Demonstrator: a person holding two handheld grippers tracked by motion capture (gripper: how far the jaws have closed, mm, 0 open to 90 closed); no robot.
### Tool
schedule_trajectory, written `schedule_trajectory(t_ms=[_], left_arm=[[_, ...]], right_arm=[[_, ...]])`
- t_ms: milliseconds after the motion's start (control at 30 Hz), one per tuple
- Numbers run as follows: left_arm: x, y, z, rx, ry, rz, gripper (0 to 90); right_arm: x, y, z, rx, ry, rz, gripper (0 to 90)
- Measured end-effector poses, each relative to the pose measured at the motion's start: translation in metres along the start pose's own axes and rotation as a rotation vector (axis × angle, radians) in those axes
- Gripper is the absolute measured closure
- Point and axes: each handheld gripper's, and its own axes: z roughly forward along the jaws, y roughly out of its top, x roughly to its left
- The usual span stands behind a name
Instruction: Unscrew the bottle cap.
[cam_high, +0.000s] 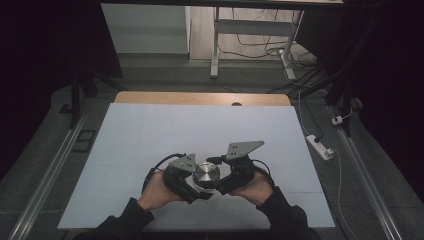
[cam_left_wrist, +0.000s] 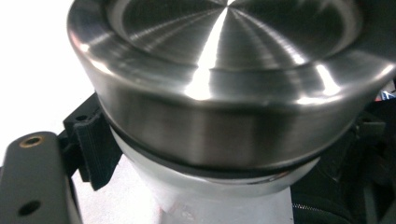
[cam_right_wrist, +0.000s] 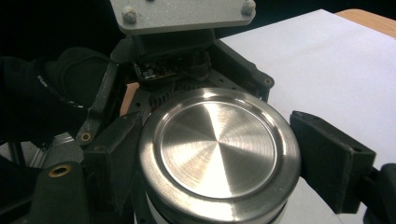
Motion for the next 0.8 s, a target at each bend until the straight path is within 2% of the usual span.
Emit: schedule_trajectory(t_ms=[167,433,533,567,667,700,733,800], left_arm=[[-0.0002,-0.001,-0.0009,-0.005,-0.032,0.033,15.1],[-0.0018,-0.0014,0.0005,0.004,-0.09,0.074,15.1],[-0.0017,-0.0013,0.0026,0.012,-0.07,0.068,15.1],[-0.0018,-0.0015,0.0032,0.014,-0.057,0.055,15.1],[-0.0007,-0.0018,0.0045,0.02,0.01,0.025,15.1],[-0.0001,-0.0019,0.0049,0.02,0.035,0.008,15.1],[0.0008,-0.0021,0.0052,0.02,0.058,-0.004,15.1],[0.0014,-0.0021,0.0053,0.016,0.101,-0.036,15.1]], right_arm=[[0.0009,0.0004,-0.0005,0.008,0.027,-0.027,19.8],[0.001,-0.0007,-0.0017,0.019,0.109,-0.071,19.8],[-0.0003,-0.0024,-0.0014,0.031,0.114,-0.08,19.4],[-0.0003,-0.0029,-0.001,0.036,0.103,-0.082,19.1],[0.0,-0.0012,-0.0002,0.046,0.021,-0.053,7.4],[0.0008,0.0019,-0.0016,0.036,-0.047,-0.019,6.4],[0.0008,0.0019,-0.0016,0.036,-0.047,-0.019,6.4],[0.0027,0.0043,-0.0022,0.025,-0.117,0.004,6.3]])
